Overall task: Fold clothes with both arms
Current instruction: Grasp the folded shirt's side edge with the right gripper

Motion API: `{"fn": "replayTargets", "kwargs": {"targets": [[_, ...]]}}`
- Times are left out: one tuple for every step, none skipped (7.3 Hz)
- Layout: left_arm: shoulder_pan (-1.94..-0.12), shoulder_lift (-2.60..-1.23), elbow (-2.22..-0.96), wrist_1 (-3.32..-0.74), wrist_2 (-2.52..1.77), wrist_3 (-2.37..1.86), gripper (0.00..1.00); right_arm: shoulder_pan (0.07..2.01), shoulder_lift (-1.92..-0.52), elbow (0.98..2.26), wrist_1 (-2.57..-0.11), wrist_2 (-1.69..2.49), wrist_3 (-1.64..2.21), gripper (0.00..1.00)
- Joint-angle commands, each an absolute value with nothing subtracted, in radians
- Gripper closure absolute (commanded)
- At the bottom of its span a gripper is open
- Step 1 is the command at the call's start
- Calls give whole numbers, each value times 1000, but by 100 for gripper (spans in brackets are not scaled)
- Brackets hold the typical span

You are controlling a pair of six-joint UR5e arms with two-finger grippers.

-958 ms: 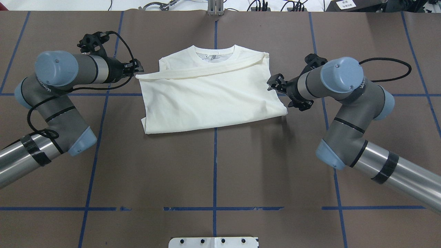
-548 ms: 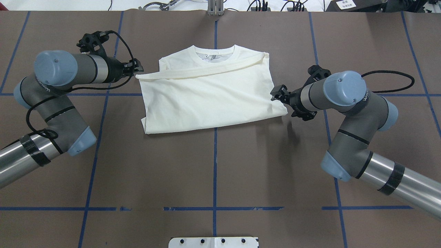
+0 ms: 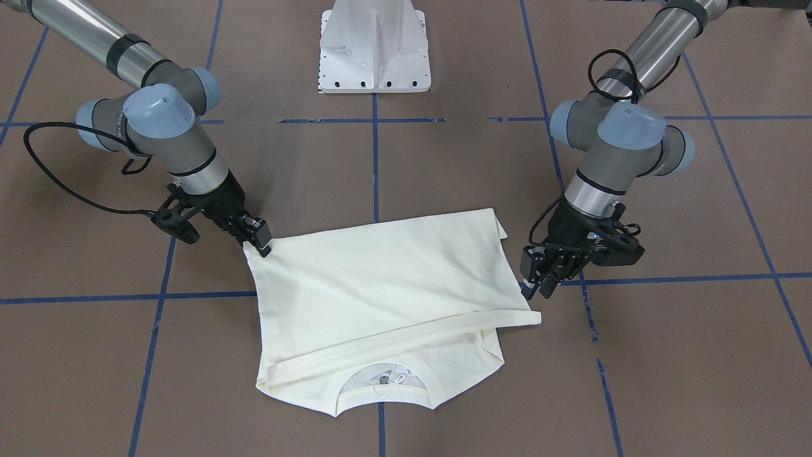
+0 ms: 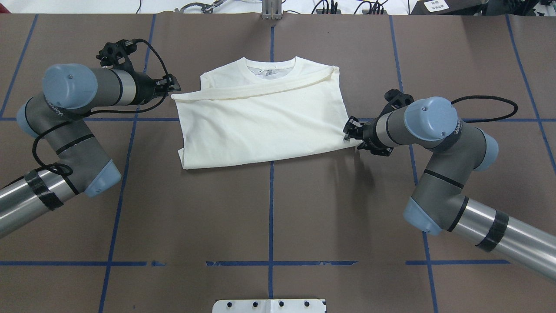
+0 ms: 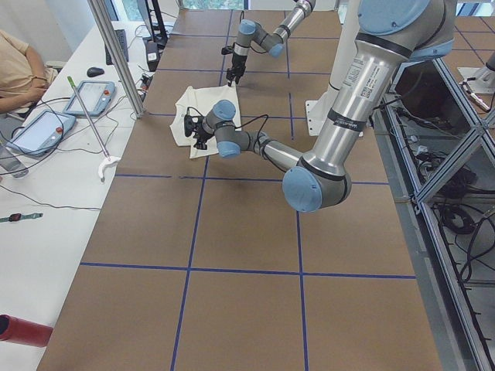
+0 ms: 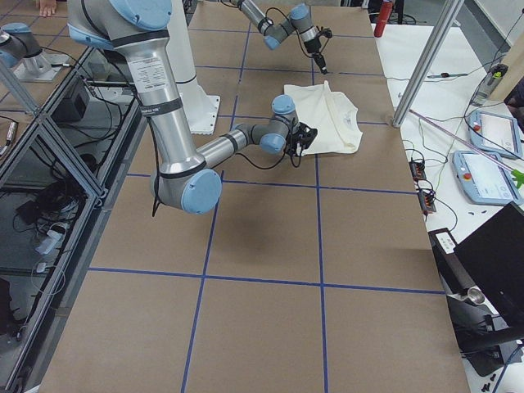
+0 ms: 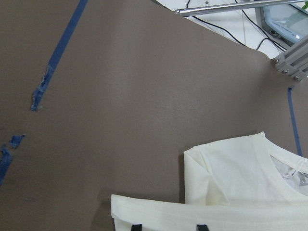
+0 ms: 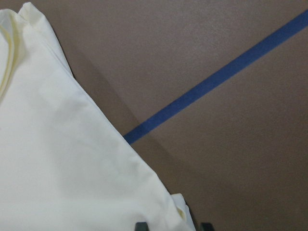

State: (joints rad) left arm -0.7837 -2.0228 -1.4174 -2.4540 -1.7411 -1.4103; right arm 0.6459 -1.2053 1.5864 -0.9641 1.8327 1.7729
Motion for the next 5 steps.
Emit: {"fn": "replayTargets", "kwargs": {"targets": [[-781,-2023,-1416,-2457,-1741,-1411,53,649,-1210,1600,-963,1833,1764,100],[-782,-2023,-1413,-2459,-1741,-1407,55,647,-1232,1612,-960,1833,1764,100],[-779,-2023,-1414,-2460,-1741,-1407,55,647,-1250,1661,-960,1841,1761,100],[-779,-2026,-1419,-2461,-1743,-1408,55,646,-1293,1702,-960,1844,1761,100],[-779,-2028,-1422,-2461,-1743,-1410,55,644,-1343,1779,-962,1848,1763,100]]}}
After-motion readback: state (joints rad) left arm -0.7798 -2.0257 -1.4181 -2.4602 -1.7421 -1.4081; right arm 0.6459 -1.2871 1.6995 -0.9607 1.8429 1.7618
